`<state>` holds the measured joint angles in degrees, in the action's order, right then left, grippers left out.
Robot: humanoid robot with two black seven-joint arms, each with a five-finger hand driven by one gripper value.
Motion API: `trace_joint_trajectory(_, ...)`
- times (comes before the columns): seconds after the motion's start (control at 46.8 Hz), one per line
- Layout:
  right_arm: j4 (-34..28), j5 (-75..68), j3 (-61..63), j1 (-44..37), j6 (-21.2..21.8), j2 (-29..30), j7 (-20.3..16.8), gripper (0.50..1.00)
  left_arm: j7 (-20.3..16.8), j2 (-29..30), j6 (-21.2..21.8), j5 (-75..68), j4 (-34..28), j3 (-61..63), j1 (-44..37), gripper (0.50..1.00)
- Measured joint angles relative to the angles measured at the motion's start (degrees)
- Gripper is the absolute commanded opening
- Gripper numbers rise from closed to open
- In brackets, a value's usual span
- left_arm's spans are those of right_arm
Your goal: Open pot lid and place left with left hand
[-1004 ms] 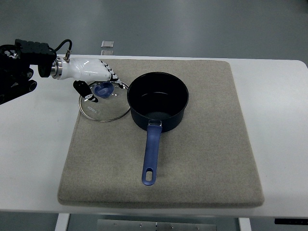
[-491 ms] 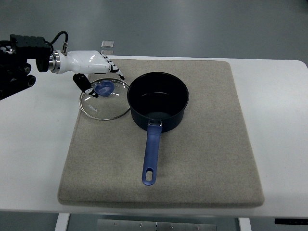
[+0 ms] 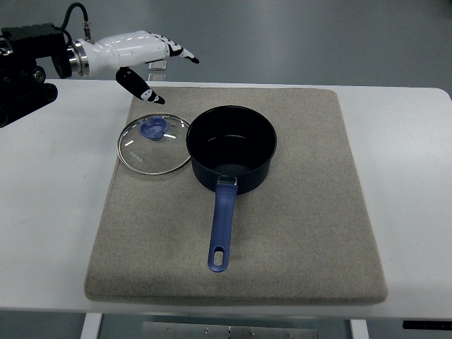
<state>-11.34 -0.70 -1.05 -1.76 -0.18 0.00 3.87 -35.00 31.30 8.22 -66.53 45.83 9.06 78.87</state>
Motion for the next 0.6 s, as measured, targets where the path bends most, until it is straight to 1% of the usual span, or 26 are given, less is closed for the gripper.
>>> trace_joint_trajectory(0.064,0.0,0.0,0.0,0.0,0.0,0.0,0.0,0.917,0.0,-0.7,2.1,4.6,-1.1,-0.5,-1.4,0.926)
trace_joint_trajectory(0.171,0.0,0.0,0.0,0.0,0.0,0.0,0.0,0.917,0.0,-2.9,7.6,13.5,-3.2,-0.8,-3.1,0.926)
trace_joint_trajectory(0.278,0.0,0.0,0.0,0.0,0.0,0.0,0.0,0.917,0.0,-5.4,11.0,21.8,-4.8,-2.2,-4.6,0.926)
trace_joint_trajectory(0.47,0.0,0.0,0.0,0.0,0.0,0.0,0.0,0.917,0.0,-8.4,11.7,33.6,-8.8,-7.1,-6.5,0.926)
trace_joint_trajectory(0.598,0.0,0.0,0.0,0.0,0.0,0.0,0.0,0.917,0.0,-9.9,10.5,44.9,-12.3,-10.9,-7.4,0.926)
